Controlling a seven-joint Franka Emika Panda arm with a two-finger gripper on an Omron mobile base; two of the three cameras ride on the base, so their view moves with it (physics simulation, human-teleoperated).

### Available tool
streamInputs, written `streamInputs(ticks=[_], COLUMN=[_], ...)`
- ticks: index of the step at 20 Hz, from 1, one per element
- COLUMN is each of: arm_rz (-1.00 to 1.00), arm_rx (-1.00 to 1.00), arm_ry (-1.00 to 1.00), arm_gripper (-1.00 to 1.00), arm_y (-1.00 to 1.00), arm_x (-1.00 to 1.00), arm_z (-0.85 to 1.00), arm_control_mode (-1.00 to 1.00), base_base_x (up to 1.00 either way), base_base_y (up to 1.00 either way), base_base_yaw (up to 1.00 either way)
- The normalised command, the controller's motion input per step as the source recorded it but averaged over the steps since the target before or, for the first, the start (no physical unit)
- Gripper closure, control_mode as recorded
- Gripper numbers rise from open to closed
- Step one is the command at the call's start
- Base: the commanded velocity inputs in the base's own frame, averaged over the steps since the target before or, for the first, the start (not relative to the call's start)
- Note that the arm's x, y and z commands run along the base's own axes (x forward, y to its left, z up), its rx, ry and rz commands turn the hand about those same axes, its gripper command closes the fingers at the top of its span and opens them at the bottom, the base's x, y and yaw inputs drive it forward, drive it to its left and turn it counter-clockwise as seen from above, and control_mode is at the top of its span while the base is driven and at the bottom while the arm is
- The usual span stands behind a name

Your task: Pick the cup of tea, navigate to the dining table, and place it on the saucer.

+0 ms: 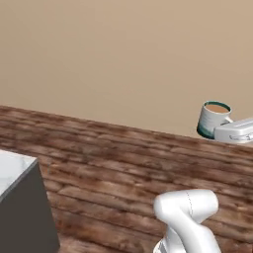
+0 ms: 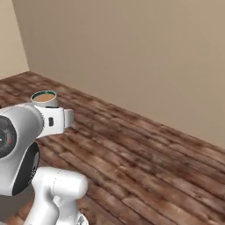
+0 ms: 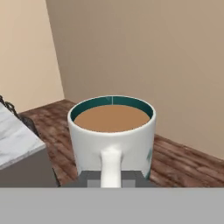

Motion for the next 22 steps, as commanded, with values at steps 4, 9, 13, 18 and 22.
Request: streamInputs(ticks=[4,9,13,18,22], arm_rz=[0.0,0.0,0.0,0.0,0.0], arm_rx=[0.0,0.0,0.0,0.0,0.0], arm_ry=[0.0,0.0,0.0,0.0,0.0], arm_gripper=[1.0,1.0,1.0,1.0,1.0], arm_y=[0.0,0.0,0.0,0.0,0.0], arm_x=[0.0,0.0,0.0,0.0,0.0], arm_z=[0.0,0.0,0.0,0.0,0.0], arm_control_mode=[1.0,1.0,1.0,1.0,1.0], base_base_x=[0.98,0.99,0.98,0.96,0.94], base_base_y=[-0.39,-0.39,-0.42,-0.39,-0.39], base_base_yaw=[0.47,0.48,0.49,0.48,0.48])
